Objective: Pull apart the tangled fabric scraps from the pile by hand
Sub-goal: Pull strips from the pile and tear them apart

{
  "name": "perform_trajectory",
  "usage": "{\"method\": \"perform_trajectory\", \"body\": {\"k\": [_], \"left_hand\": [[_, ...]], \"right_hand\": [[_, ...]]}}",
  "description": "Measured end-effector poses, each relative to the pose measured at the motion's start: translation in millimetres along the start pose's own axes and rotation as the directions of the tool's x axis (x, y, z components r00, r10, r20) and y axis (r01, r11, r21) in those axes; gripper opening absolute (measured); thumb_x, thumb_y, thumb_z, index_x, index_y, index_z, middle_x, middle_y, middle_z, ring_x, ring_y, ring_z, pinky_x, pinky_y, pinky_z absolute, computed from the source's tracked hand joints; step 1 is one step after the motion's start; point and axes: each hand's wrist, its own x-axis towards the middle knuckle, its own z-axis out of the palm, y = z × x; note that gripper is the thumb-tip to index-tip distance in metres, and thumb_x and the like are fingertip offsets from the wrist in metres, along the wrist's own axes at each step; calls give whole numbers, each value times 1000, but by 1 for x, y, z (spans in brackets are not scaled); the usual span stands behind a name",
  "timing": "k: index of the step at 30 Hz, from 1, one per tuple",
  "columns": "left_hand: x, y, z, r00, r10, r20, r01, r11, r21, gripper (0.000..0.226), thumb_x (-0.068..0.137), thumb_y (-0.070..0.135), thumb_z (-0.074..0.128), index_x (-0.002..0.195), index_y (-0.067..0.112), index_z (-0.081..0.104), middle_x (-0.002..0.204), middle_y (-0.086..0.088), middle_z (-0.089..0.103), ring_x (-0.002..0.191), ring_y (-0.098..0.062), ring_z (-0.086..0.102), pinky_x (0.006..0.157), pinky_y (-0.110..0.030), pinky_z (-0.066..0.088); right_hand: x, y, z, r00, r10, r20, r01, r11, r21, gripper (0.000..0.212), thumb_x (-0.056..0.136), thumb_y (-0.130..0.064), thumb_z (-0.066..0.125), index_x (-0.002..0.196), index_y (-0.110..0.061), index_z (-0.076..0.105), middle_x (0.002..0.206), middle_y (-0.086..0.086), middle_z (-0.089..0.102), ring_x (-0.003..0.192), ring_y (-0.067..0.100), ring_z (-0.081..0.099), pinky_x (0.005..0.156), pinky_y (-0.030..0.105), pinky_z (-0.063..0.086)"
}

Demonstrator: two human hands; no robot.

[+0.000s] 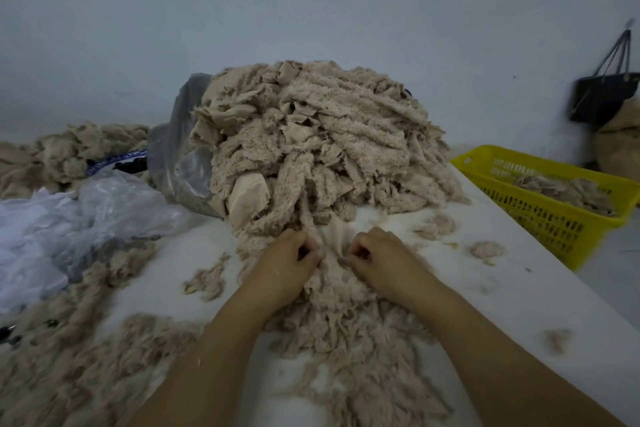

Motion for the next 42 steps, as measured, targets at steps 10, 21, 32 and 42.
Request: {"method": "perform_trajectory", "body": {"k": [10,21,32,42], "left_hand": [[0,3,1,991,-13,-136,19,999,42,18,100,36,54,93,20,60,106,2,60,104,-19,57,89,-40,50],[-16,27,2,974,162,-159,-212,904,-373,31,96,46,58,71,27,63,59,15,58,54,2,53,50,-12,42],[-11,32,-18,978,-176,111,118,30,-993,31,92,30,60,110,10,74,103,-12,76,91,-22,75,68,-33,60],[-10,40,-6,995,-91,33,37,43,-998,37,104,24,43,131,2,55,120,-14,71,112,-24,69,82,-31,59]], "right_hand": [[-9,-15,-40,940,337,-57,-20,221,975,20,103,-29,49,87,-20,56,73,-3,66,62,13,62,54,28,53],[-13,-28,-40,929,287,-235,14,605,796,16,101,-37,51,93,-25,58,96,22,62,75,28,56,68,45,52],[-15,-23,-36,963,205,-176,22,590,807,57,79,-75,51,91,-20,58,58,-7,43,47,10,32,44,21,31],[-17,-50,-13,968,-87,-237,196,853,485,31,93,-61,37,73,-41,49,63,-17,50,56,2,43,52,19,34]]}}
